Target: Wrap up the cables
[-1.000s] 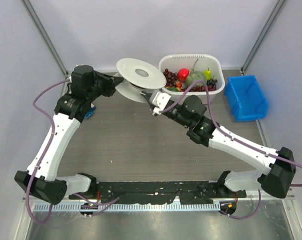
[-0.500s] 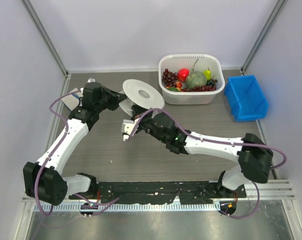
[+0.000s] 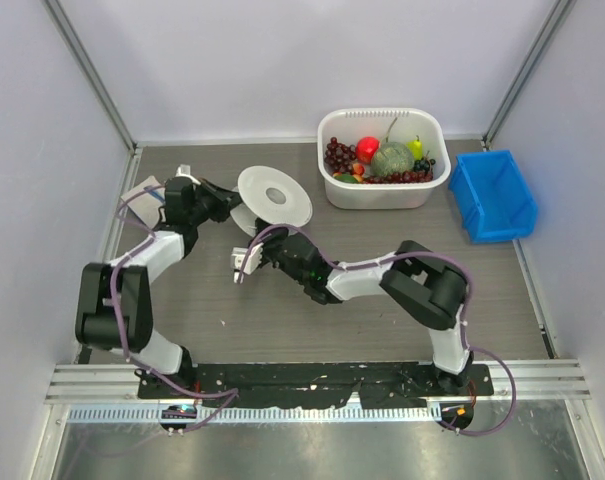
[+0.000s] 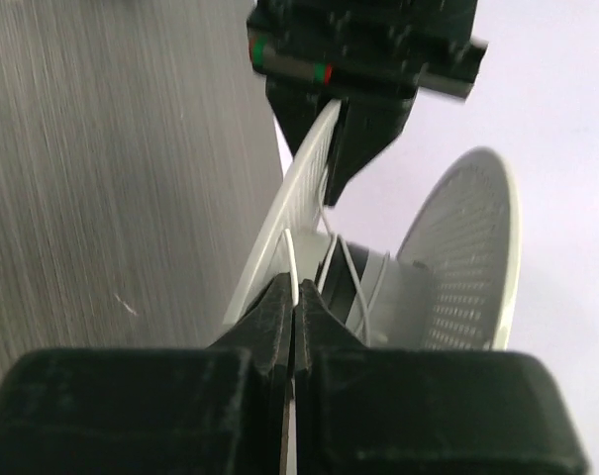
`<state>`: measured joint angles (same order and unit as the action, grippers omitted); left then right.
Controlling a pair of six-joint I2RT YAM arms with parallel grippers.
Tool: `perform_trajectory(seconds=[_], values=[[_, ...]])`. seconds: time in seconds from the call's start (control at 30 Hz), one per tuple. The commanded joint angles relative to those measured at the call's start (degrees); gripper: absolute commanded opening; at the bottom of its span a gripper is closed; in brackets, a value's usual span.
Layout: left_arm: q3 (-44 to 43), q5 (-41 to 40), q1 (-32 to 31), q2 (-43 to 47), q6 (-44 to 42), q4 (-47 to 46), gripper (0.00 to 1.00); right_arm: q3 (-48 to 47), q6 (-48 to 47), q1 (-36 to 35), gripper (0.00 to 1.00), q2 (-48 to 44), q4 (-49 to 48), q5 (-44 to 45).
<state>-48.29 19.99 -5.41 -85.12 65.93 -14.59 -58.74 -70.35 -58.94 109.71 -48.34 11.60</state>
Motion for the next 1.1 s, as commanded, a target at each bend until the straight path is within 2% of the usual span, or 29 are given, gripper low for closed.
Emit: perform_trajectory(seconds=[0.0,0.1,0.23,0.6,0.9,1.07], values=[[-1.0,7.1,3.3,-7.6,2.9,-19.4,0.0,-4.2,-4.6,3.9,0.01,5.9,-14.5,-2.0],[-1.6,9.5,3.7,-14.5,6.0,-26.4,0.0,-5.6,-6.9,7.1,0.01,11.7,-18.5,-4.5],[-3.2,8.8,3.7,-21.6,7.7,-32.2,0.0,-8.5,-9.0,10.6,0.01,17.9,-22.8,-6.5],[-8.5,2.3,2.1,-32.8,8.3,-32.6,0.0,-13.2,-13.6,17.3,0.01,27.0,-27.0,-14.1],[-18.0,-1.5,-0.2,-42.0,10.1,-31.4,0.0,-18.3,-15.9,19.3,0.01,32.6,-27.4,-16.7],[-19.1,-3.0,-0.3,-44.1,10.4,-30.5,0.02,-21.5,-17.5,20.3,0.01,35.8,-27.1,-17.0]])
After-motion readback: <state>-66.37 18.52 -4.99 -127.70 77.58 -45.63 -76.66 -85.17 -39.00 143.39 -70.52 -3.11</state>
